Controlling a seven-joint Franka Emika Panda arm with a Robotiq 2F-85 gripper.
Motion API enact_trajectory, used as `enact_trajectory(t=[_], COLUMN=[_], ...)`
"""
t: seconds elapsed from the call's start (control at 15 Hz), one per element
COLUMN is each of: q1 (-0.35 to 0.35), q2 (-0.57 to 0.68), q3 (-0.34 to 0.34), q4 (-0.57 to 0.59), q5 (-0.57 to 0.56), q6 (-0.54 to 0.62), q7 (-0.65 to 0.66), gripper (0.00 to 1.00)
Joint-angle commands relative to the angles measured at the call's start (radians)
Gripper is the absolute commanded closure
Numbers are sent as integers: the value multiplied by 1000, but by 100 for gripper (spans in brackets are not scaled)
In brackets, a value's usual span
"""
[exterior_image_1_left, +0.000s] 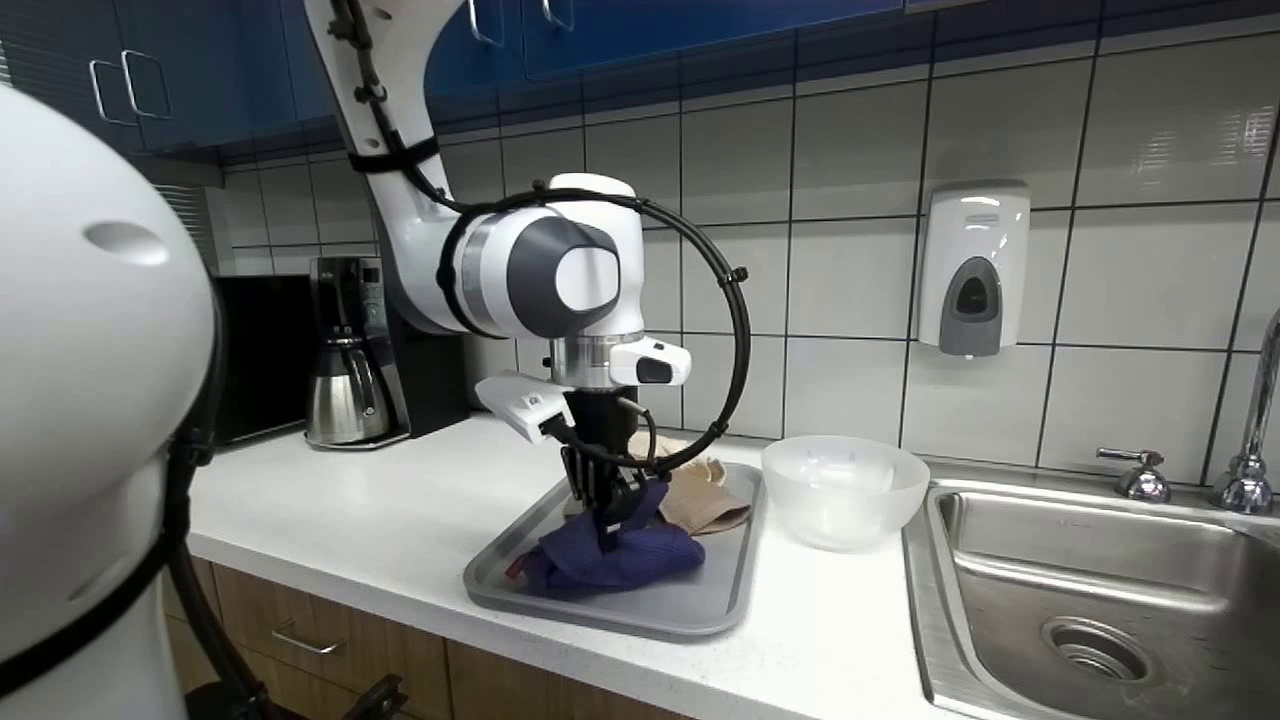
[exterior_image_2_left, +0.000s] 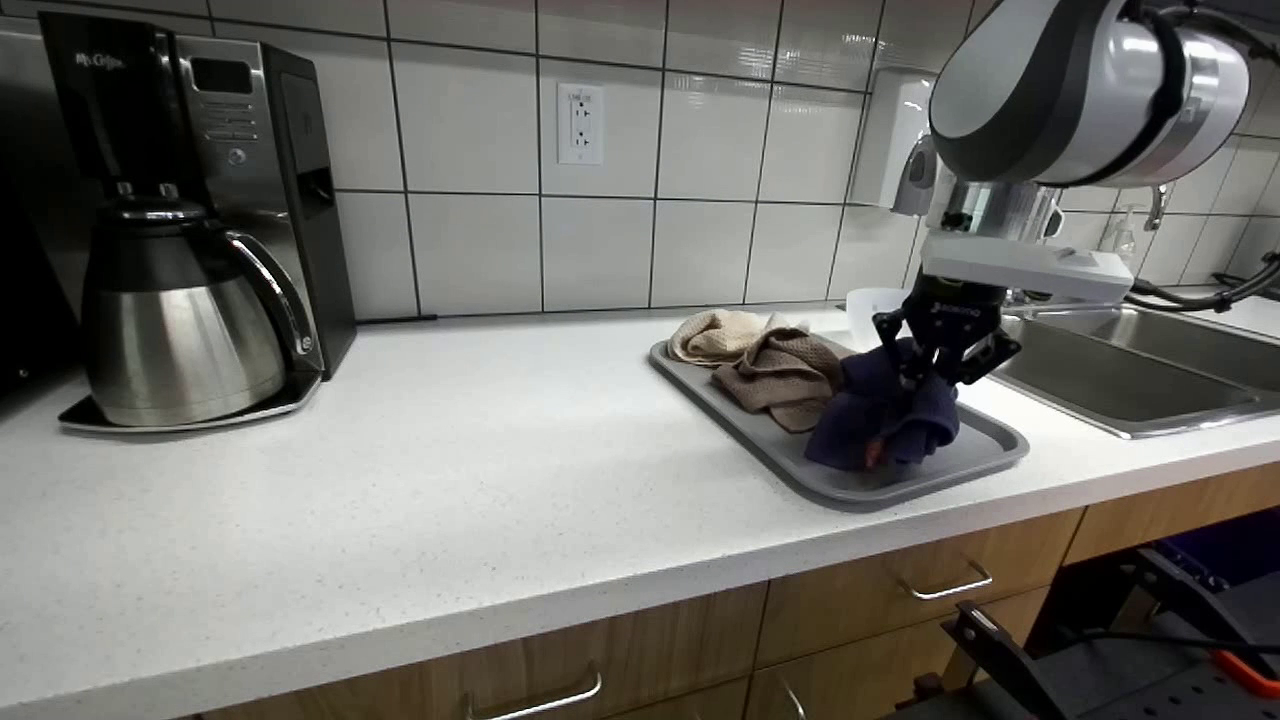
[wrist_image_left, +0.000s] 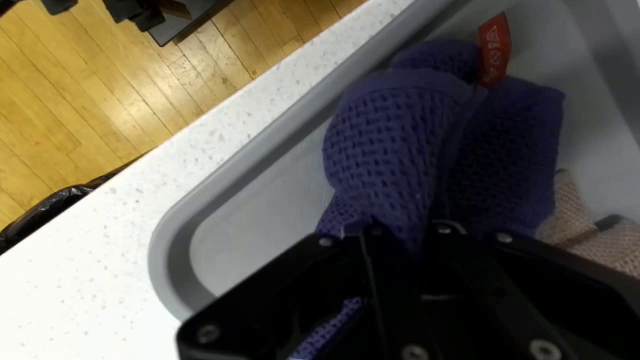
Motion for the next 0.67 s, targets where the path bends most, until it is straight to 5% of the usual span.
enact_trajectory(t=[0.0,0.6], q1=[-3,11], q2=[-119,-322], q3=[5,52], q4=[-14,-11], q5=[-8,13], q6=[-90,-278], q7=[22,14], gripper=[97,97])
